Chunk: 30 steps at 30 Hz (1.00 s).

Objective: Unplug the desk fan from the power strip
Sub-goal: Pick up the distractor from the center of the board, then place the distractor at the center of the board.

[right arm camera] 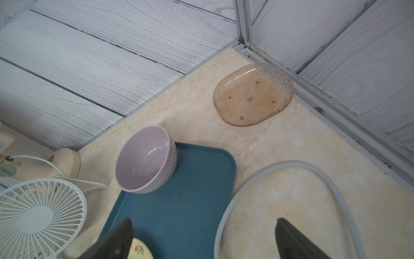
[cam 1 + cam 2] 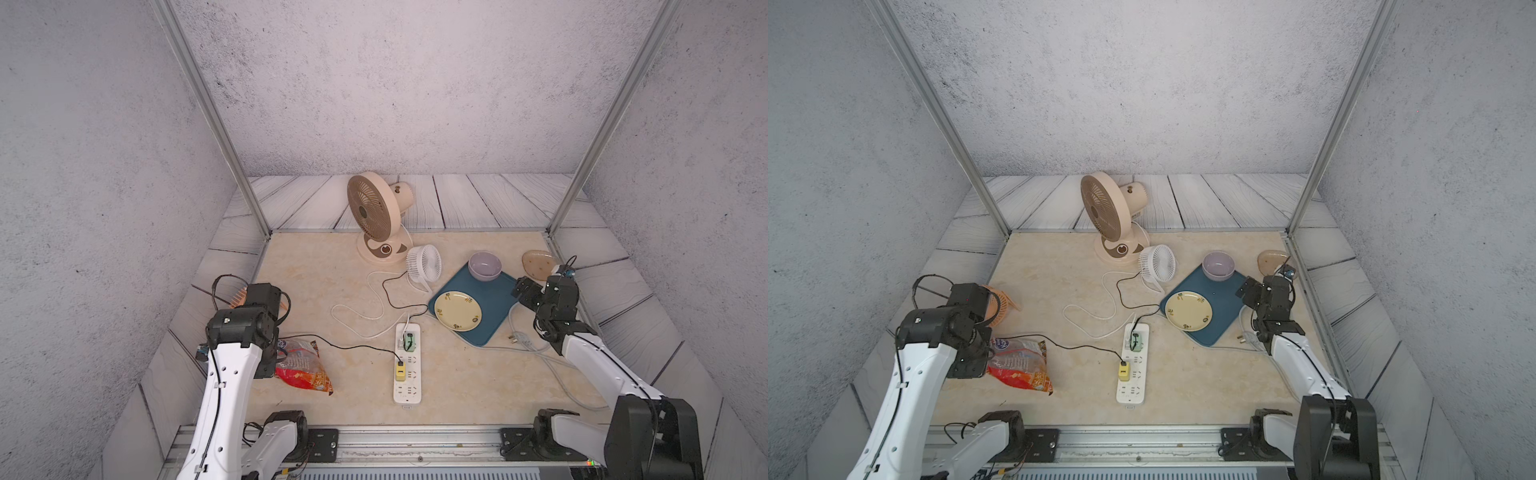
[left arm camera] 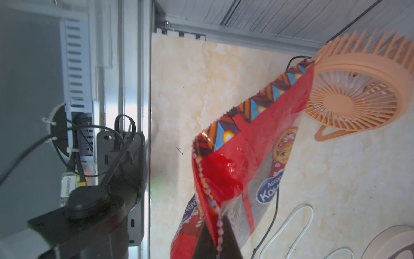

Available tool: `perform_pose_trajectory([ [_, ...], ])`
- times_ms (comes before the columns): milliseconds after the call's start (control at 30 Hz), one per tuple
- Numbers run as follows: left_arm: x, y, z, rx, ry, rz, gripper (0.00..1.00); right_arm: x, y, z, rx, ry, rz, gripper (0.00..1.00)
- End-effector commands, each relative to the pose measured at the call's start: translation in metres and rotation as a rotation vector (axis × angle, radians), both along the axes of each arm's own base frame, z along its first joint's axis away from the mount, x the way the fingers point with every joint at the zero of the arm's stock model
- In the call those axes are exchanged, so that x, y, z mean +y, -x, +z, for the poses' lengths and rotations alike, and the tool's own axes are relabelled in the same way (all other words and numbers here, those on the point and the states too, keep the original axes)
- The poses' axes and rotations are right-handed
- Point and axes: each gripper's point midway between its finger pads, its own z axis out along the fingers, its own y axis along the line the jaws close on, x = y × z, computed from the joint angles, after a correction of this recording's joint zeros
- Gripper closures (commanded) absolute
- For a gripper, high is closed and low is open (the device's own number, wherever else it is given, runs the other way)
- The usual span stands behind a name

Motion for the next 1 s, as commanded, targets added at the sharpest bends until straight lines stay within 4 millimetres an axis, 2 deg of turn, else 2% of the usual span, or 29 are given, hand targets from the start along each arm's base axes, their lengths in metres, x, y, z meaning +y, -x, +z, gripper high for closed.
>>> perform_pose_trajectory([
  [0,0.025,0.014,0.032,0.067,-0.171,-0.064,1.00,-0.008,-0.006,0.013,-0.024,0.008,-0.043,0.01],
  [167,0.046,-0.004,0.073,0.092,-0.361,-0.224,1.00,-0.009,-0.008,0.014,-0.022,0.008,-0.049,0.01],
  [267,0.051,-0.036,0.101,0.026,-0.474,-0.392,1.00,-0.008,-0.008,0.013,-0.022,0.002,-0.052,0.01],
  [333,0.045,-0.065,0.120,-0.073,-0.533,-0.519,1.00,-0.009,-0.009,0.014,-0.022,0.000,-0.057,0.01],
  [400,0.031,-0.100,0.143,-0.230,-0.600,-0.668,1.00,-0.009,-0.010,0.016,-0.025,-0.002,-0.054,0.01],
  [533,0.010,-0.143,0.170,-0.437,-0.659,-0.792,1.00,-0.008,-0.013,0.016,-0.029,-0.011,-0.059,0.01],
  [800,-0.036,-0.234,0.197,-0.667,-0.630,-1.038,1.00,-0.005,-0.029,0.013,-0.005,-0.028,-0.043,0.01],
  [867,-0.047,-0.258,0.197,-0.715,-0.607,-1.084,1.00,-0.005,-0.035,0.015,-0.003,-0.029,-0.039,0.01],
  [967,-0.059,-0.293,0.188,-0.762,-0.529,-1.117,1.00,-0.005,-0.039,0.016,0.005,-0.030,-0.040,0.01],
])
